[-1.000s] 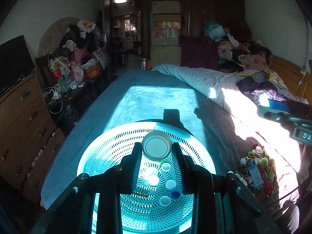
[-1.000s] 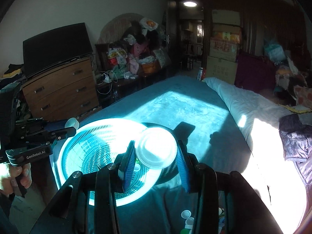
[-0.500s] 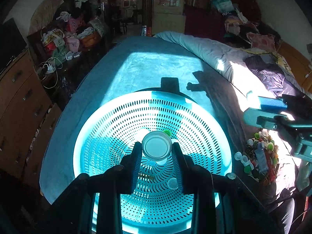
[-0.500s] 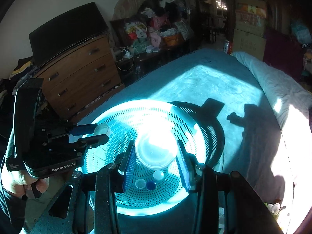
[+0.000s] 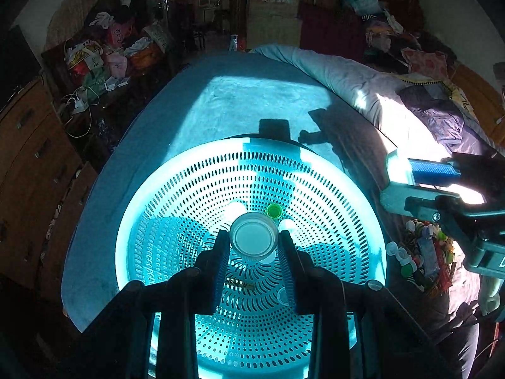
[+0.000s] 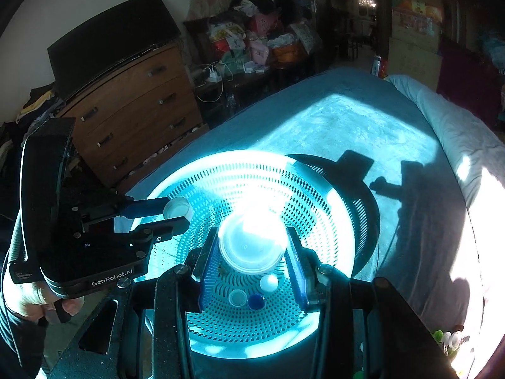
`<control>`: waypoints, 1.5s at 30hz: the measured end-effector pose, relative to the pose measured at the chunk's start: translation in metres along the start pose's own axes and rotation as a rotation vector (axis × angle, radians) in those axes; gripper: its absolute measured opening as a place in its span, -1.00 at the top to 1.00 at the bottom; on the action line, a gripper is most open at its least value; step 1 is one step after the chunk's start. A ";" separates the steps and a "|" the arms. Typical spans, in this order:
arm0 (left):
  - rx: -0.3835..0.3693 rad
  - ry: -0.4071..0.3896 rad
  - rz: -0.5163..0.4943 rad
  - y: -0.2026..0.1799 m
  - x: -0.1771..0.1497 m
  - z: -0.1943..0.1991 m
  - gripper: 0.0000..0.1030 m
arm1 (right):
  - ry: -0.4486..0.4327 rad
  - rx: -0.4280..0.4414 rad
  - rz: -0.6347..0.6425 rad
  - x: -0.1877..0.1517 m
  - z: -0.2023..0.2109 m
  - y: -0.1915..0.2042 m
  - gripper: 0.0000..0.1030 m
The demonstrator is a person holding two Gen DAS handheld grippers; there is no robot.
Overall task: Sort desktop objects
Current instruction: 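Open both grippers to drop the caps into the basket, then move both grippers back to the cap heap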
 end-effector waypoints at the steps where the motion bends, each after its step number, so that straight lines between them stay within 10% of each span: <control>1: 0.001 0.001 -0.001 0.000 0.000 -0.001 0.37 | 0.002 0.000 0.000 0.000 -0.001 0.001 0.26; 23: 0.012 0.033 0.012 0.003 -0.005 -0.032 0.36 | 0.037 0.007 0.003 -0.004 -0.020 0.002 0.24; 25: 0.036 0.043 0.015 0.004 -0.006 -0.035 -0.06 | 0.041 0.010 0.013 -0.005 -0.023 0.002 0.19; 27: 0.072 0.038 0.013 0.005 -0.007 -0.034 -0.22 | 0.037 0.007 0.030 -0.008 -0.023 0.004 -0.33; 35: 0.066 0.004 0.010 -0.006 -0.003 -0.023 -0.22 | -0.055 0.015 -0.010 -0.009 0.005 -0.008 -0.41; 41: -0.080 -0.170 -0.222 -0.119 -0.006 0.024 -0.26 | -0.402 -0.093 -0.060 -0.062 0.110 -0.068 -0.89; 45: -0.208 -0.199 -0.340 -0.221 -0.030 0.016 -0.38 | -0.425 -0.236 -0.203 -0.136 0.145 -0.152 -0.89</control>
Point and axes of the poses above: each gripper's, at about its wrist camera, not at the fingertips, and z roughly against the way its jaws point, y to its left, x to its top, the point moved 4 cm from there along -z, roughly the way its jaws point, and after that the axes turned 14 degrees about -z, right-handed, at the moved point
